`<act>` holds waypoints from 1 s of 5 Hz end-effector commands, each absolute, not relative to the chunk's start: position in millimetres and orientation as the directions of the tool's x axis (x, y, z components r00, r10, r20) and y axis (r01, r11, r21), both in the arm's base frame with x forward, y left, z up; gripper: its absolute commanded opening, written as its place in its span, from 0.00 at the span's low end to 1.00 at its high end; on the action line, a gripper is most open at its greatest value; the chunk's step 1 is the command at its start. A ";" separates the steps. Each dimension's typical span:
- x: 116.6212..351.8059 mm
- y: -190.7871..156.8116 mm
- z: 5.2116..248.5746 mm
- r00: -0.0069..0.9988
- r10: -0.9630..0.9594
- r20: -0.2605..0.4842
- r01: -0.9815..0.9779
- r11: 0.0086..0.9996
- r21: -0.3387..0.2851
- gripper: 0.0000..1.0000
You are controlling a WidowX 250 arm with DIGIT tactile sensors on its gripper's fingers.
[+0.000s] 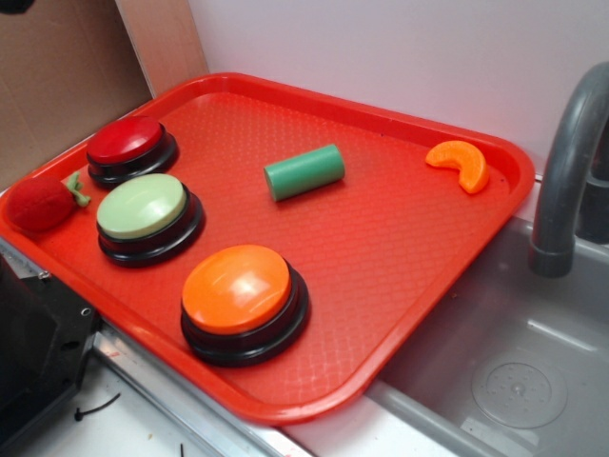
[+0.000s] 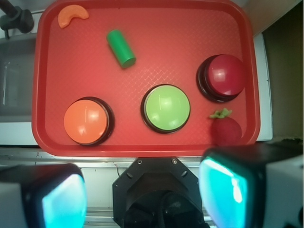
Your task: Push the orange button.
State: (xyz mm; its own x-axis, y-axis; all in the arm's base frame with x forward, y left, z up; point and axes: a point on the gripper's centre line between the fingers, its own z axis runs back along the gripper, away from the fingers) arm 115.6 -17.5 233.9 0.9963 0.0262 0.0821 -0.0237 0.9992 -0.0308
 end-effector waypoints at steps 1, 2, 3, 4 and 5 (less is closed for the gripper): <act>115.6 -17.5 233.9 0.996 0.026 0.082 -0.024 0.999 -0.031 1.00; 149.2 -67.4 200.6 0.972 -0.230 0.044 0.227 0.971 0.075 1.00; 143.6 -103.3 166.3 0.931 -0.361 0.046 0.352 0.926 0.139 1.00; 141.4 -111.7 132.5 0.907 -0.414 0.071 0.404 0.906 0.130 1.00; 137.4 -114.1 100.7 0.906 -0.423 0.034 0.420 0.905 0.070 1.00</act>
